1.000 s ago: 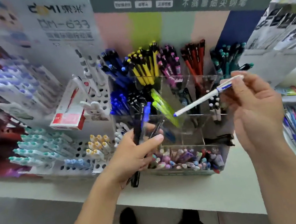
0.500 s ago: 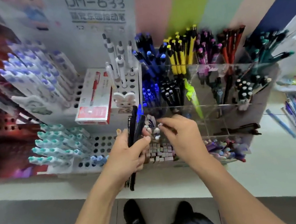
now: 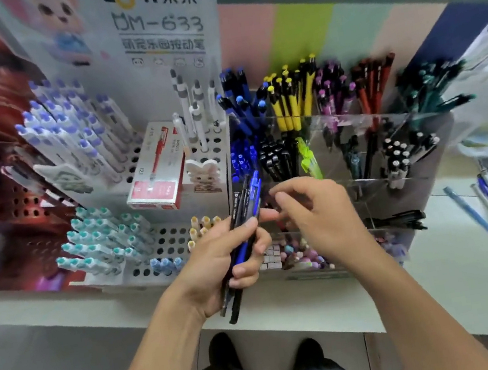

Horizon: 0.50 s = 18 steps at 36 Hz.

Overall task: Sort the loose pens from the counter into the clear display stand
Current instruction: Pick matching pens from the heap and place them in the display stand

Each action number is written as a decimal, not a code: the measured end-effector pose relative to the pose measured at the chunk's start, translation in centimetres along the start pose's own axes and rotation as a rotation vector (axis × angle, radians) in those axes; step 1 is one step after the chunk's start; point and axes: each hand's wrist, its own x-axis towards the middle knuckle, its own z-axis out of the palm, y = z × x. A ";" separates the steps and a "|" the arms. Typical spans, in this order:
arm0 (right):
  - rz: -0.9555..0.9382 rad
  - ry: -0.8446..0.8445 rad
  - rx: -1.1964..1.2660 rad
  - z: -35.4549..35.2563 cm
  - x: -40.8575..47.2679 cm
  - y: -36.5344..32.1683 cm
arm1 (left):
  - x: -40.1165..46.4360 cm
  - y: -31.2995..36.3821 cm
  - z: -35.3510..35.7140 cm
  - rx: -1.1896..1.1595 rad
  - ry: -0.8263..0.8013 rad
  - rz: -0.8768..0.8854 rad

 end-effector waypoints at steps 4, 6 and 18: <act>0.080 -0.138 0.319 -3.1 -0.7 -1.4 | 1.2 -0.2 2.4 0.214 -0.021 -0.032; 0.148 -0.094 0.473 -3.2 -0.9 -0.8 | 2.0 -0.3 3.6 0.246 -0.011 -0.024; -0.007 0.222 0.798 -4.4 0.8 -3.5 | 1.9 1.0 4.4 0.280 0.214 0.129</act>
